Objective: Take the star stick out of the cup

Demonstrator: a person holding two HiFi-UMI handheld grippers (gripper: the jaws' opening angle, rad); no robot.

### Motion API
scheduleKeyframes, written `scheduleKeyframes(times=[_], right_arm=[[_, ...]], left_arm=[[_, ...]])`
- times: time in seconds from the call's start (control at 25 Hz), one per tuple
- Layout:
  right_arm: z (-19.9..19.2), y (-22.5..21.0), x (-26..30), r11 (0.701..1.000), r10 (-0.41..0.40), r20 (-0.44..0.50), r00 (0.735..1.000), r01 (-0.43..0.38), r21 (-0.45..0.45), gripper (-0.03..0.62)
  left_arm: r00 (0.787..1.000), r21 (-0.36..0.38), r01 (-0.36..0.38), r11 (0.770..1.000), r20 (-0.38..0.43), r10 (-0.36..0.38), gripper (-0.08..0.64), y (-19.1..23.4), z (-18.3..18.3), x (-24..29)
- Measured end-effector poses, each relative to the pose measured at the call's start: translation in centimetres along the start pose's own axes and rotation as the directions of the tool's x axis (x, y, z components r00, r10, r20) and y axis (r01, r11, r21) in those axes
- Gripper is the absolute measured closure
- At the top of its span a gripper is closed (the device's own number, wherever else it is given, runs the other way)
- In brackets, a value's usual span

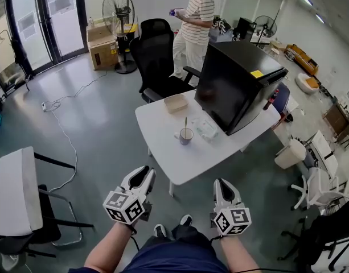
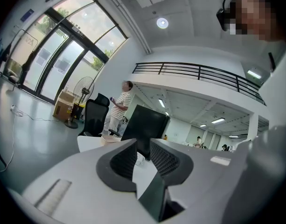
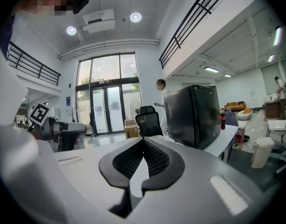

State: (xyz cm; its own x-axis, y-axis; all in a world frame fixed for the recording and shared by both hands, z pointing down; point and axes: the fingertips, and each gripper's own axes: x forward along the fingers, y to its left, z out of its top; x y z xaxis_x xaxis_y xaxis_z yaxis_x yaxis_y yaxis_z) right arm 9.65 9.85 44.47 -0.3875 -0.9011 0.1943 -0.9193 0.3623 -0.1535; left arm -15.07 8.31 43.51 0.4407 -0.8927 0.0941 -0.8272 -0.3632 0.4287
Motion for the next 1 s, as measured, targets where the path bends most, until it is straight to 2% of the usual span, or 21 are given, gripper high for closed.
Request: scheduleKeyframes(times=[0.28,0.56,0.72,1.0], right_arm=[[-0.9,-0.6,3.4,1.0,0.012,-0.025,1.0,-0.012,0.016,0.586],[0.7,-1.2,8.8,0.996,0.08,0.003,0.997,-0.08,0.025,0.586],[1.2,-3.0,11.9,0.995,0.096,-0.003,0.995,-0.096,0.036,0.586],[1.7,-5.5,15.9,0.989,0.132,-0.017,0.991,-0.131,0.07,0.586]], left_arm=[[0.999,-0.019,-0.043,0.999,-0.005,0.043,0.472,2.8,-0.2,1.6],[0.994,0.037,-0.108,0.993,0.032,0.107,0.472,5.4,2.8,4.2],[0.992,0.046,-0.124,0.991,0.039,0.122,0.472,5.6,3.8,7.3],[0.991,0.046,-0.137,0.99,-0.001,0.137,0.472,5.4,3.6,11.9]])
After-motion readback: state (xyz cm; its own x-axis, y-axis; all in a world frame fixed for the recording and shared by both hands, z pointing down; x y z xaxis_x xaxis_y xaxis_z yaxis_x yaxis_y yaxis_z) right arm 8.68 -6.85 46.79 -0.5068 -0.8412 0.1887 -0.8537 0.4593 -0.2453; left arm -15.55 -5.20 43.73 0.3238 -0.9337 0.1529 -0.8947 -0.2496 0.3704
